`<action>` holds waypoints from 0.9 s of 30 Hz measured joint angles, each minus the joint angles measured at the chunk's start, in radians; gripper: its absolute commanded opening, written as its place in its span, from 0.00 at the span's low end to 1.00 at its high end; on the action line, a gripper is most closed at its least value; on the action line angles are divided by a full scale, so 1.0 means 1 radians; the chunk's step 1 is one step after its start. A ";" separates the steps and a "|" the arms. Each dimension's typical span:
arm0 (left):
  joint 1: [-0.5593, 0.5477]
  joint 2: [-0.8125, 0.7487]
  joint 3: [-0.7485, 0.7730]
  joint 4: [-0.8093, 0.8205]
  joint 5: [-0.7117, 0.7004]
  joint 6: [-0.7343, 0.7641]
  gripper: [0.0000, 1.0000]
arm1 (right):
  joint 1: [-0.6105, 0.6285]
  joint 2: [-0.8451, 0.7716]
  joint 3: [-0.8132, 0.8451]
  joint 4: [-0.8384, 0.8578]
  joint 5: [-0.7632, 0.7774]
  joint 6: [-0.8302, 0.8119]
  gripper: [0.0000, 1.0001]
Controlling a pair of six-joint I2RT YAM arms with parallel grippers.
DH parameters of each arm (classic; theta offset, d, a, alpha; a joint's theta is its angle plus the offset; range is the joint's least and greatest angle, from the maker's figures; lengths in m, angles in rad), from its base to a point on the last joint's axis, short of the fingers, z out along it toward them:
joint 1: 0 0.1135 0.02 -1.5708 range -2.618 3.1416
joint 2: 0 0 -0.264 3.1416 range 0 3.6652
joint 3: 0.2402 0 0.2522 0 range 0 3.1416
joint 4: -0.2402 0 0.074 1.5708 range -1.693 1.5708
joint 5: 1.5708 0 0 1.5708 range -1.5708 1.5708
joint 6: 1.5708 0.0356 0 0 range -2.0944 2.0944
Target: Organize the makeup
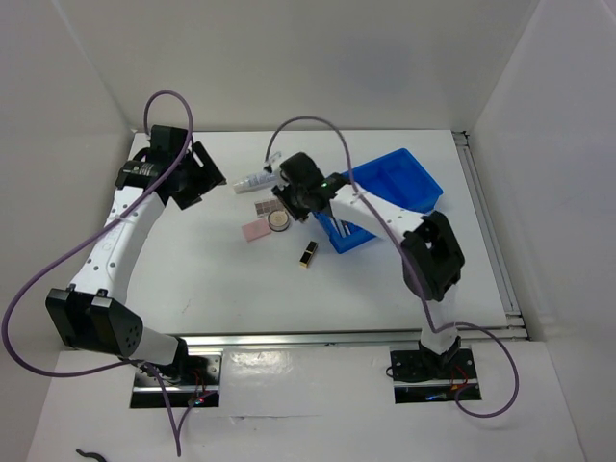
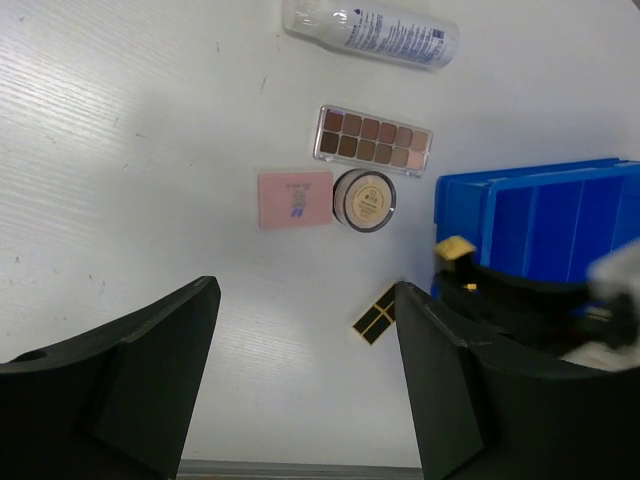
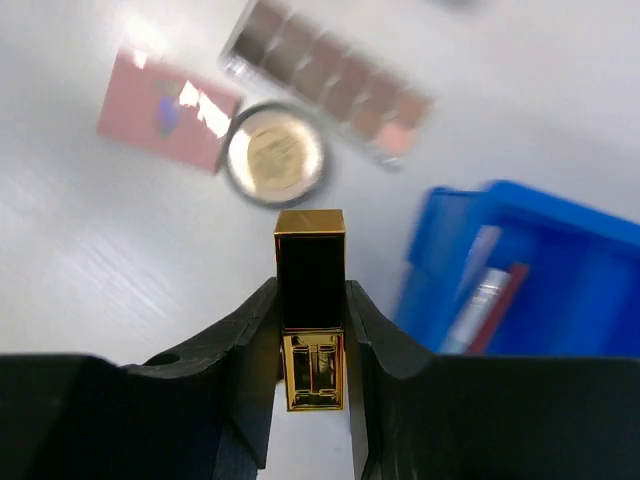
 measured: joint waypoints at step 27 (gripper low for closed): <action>0.000 0.003 -0.010 0.036 0.040 0.045 0.84 | -0.364 0.039 0.039 0.004 0.176 0.087 0.74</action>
